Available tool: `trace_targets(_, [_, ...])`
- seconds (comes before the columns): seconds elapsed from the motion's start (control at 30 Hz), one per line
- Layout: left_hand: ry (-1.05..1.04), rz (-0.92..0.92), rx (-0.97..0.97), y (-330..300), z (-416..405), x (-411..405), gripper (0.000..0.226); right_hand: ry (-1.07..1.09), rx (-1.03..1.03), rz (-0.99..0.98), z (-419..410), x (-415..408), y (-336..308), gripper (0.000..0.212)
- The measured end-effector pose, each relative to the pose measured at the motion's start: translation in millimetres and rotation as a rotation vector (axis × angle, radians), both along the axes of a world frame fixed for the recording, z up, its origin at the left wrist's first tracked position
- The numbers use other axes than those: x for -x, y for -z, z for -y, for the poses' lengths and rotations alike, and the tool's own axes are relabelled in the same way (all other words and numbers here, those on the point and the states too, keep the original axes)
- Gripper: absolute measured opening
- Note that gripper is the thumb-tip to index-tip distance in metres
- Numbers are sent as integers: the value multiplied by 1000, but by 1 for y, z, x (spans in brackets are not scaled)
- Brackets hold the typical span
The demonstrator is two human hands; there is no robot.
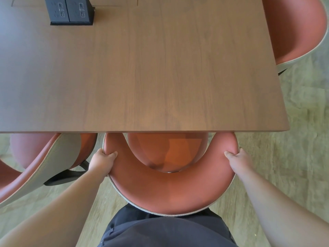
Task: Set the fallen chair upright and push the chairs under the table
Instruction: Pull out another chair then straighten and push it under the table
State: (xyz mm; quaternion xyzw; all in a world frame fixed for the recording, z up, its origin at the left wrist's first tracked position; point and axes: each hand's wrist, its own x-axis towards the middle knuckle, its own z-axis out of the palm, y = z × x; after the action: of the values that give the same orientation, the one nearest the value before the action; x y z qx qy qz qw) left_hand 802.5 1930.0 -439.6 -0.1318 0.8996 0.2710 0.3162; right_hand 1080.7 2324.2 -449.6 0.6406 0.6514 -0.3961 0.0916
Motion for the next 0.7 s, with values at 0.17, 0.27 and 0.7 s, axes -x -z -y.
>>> trace_targets(0.17, [3,2,5,3,0,2,18,-7,25,15,-1,2,-1,67])
trace_targets(0.27, [4,8,-2,3,-1,3,18,-15,18,19,-1,3,-3,70])
trace_targets(0.7, [10,35,2,7,2,6,21,17,38,11,2,5,-5,69])
